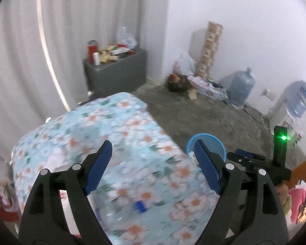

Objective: Collect trash
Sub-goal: 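Move both empty tools back over the trash on the bed, then close the left gripper on the white tissue while the right gripper closes on the clear cup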

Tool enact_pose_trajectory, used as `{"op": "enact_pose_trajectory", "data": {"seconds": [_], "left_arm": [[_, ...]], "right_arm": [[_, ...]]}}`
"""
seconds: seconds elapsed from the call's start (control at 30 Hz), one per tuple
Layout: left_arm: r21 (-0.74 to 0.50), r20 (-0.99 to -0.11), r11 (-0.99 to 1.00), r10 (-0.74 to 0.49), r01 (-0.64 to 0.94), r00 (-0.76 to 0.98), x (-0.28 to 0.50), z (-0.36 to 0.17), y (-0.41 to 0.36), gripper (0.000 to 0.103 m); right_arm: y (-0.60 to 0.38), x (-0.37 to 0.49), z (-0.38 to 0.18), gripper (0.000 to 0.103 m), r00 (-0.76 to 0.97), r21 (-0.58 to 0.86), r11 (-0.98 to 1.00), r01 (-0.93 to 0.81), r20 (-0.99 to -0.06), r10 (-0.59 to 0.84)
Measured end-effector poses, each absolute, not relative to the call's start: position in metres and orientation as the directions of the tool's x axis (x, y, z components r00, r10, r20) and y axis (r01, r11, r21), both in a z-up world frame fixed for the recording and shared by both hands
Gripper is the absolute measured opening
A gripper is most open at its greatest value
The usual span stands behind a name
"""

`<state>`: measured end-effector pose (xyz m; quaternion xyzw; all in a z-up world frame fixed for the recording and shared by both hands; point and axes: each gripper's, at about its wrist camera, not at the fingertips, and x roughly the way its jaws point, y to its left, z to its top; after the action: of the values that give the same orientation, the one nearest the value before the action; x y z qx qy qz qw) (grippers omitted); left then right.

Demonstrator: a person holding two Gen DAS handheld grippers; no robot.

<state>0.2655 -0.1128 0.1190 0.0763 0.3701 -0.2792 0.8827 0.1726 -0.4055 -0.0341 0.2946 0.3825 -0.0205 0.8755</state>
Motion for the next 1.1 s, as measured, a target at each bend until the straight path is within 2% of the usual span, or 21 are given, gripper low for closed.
{"op": "enact_pose_trajectory", "data": {"seconds": [0.4, 0.57, 0.67, 0.8, 0.9, 1.1], "left_arm": [[-0.192, -0.641, 0.937, -0.345, 0.292, 0.686, 0.276, 0.126, 0.043, 0.078], [-0.247, -0.653, 0.947, -0.321, 0.207, 0.686, 0.284, 0.113, 0.093, 0.078], [-0.278, -0.671, 0.945, -0.320, 0.173, 0.669, 0.293, 0.100, 0.115, 0.078], [-0.312, -0.684, 0.930, -0.362, 0.195, 0.633, 0.306, 0.085, 0.123, 0.078], [-0.272, -0.699, 0.920, -0.390, 0.282, 0.600, 0.315, 0.075, 0.110, 0.078], [-0.148, -0.758, 0.902, -0.366, 0.405, 0.539, 0.353, 0.049, 0.077, 0.078]], "right_arm": [[-0.344, 0.212, -0.021, 0.077, 0.634, 0.554, 0.823, 0.125, -0.683, 0.364], [-0.312, 0.241, -0.027, 0.077, 0.572, 0.592, 0.803, 0.072, -0.684, 0.453], [-0.294, 0.260, -0.030, 0.077, 0.546, 0.575, 0.816, 0.063, -0.704, 0.454], [-0.280, 0.277, -0.032, 0.077, 0.517, 0.568, 0.821, 0.057, -0.720, 0.463], [-0.273, 0.287, -0.030, 0.077, 0.512, 0.547, 0.836, 0.050, -0.733, 0.448], [-0.262, 0.308, -0.031, 0.077, 0.504, 0.521, 0.852, 0.055, -0.751, 0.426]]}}
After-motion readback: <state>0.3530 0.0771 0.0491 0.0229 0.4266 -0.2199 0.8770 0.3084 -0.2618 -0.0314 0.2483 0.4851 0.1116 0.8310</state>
